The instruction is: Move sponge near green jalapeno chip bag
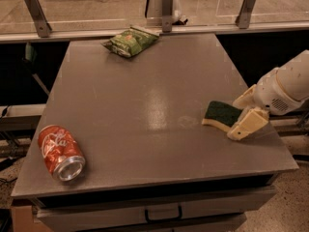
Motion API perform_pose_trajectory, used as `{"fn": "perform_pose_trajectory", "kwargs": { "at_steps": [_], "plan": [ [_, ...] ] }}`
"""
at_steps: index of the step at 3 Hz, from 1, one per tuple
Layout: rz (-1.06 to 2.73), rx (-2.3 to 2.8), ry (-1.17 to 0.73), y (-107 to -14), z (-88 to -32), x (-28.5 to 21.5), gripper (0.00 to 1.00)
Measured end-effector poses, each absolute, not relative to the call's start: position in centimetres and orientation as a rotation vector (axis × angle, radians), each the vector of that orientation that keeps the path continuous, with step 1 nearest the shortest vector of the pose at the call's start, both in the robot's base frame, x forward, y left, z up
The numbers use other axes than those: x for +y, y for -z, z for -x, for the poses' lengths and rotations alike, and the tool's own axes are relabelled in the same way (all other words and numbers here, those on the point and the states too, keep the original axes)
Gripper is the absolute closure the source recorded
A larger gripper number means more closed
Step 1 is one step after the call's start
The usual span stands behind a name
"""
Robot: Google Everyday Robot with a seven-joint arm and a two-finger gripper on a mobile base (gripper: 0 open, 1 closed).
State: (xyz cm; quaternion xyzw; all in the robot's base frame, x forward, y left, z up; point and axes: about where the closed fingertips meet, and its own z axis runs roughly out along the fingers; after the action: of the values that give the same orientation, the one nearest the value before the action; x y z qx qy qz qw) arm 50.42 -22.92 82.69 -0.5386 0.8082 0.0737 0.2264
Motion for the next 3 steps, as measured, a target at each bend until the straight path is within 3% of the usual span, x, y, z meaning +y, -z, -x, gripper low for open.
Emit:
{"fn": "perform_pose_trajectory", "kwargs": {
  "at_steps": [2, 3],
  "plan": [
    [1.465, 2.157, -0.19, -86.5, -51.1, -22.4, 0.89],
    [1.429, 2.069, -0.112, -91.8, -51.8, -23.6, 1.0]
  ]
}}
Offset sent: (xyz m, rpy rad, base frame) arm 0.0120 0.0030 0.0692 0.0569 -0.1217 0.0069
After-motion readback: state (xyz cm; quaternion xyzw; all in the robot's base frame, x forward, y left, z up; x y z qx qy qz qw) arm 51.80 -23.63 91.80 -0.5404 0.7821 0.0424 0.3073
